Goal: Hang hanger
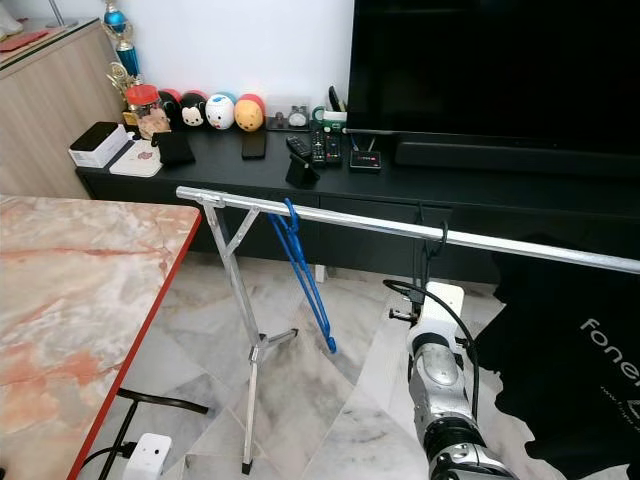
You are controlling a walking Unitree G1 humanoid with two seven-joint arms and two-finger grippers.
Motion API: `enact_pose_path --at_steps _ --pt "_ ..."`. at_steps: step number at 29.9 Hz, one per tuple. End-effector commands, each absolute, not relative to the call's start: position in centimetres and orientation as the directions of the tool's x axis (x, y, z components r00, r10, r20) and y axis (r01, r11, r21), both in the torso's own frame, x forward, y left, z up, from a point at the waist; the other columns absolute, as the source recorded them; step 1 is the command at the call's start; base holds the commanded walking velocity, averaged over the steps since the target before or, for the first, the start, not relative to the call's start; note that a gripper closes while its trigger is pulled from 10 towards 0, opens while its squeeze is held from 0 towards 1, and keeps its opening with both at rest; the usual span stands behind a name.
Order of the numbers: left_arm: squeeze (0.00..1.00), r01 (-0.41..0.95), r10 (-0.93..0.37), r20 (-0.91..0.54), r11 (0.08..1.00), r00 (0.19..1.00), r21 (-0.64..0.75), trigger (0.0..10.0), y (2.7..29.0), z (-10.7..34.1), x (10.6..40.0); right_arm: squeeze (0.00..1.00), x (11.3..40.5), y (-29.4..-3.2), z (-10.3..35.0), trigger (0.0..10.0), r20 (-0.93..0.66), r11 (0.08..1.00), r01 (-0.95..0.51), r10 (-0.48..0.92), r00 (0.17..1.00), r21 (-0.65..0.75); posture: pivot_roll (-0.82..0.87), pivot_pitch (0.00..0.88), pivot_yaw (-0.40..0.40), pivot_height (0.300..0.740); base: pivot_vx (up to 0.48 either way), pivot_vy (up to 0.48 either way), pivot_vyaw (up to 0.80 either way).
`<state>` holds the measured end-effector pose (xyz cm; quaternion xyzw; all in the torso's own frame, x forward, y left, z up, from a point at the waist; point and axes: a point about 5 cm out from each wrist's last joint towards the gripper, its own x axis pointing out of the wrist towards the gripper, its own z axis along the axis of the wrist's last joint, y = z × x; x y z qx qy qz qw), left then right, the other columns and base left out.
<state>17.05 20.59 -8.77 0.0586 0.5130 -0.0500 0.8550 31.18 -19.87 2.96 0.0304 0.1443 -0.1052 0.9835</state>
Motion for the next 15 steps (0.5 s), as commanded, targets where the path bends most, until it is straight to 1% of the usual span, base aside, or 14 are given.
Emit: enact_pose_path --at_steps 1,5,6,7,10,15 --pt "0.00 0.161 -0.016 -0.888 0.985 0.459 0.065 10.0 21.0 -8.7 17.0 0.00 31.1 -19.7 3.0 10.0 -0.280 0.978 0.209 -0.194 0.940 0.026 -0.03 0.000 0.013 0.740 0.000 0.000 0.00" --pt "0.00 0.161 -0.016 -0.888 0.985 0.459 0.065 10.0 21.0 -8.7 17.0 0.00 31.0 -19.5 3.0 10.0 -0.271 0.978 0.206 -0.189 0.944 0.038 -0.03 0.000 0.013 0.740 0.000 0.000 0.00" --pt "0.00 0.162 -0.016 -0.888 0.985 0.459 0.065 10.0 21.0 -8.7 17.0 0.95 31.1 -19.4 3.1 10.0 -0.265 0.978 0.204 -0.187 0.946 0.037 -0.02 0.000 0.013 0.740 0.000 0.000 0.00" --pt "0.00 0.163 -0.017 -0.888 0.985 0.459 0.065 10.0 21.0 -8.7 17.0 1.00 31.1 -19.4 3.3 10.0 -0.242 0.979 0.200 -0.186 0.952 0.035 -0.02 0.000 0.013 0.740 0.000 0.000 0.00" --pt "0.00 0.163 -0.018 -0.888 0.984 0.459 0.064 10.0 21.0 -8.7 17.0 1.00 31.2 -19.3 3.8 10.0 -0.195 0.976 0.211 -0.196 0.961 0.057 -0.02 0.000 0.013 0.740 0.000 0.000 0.00" --pt "0.00 0.166 -0.019 -0.889 0.984 0.458 0.064 10.0 21.0 -8.7 17.0 1.00 31.2 -19.3 4.5 10.0 -0.123 0.976 0.211 -0.204 0.971 0.050 -0.02 0.000 0.012 0.740 0.000 0.000 0.00"
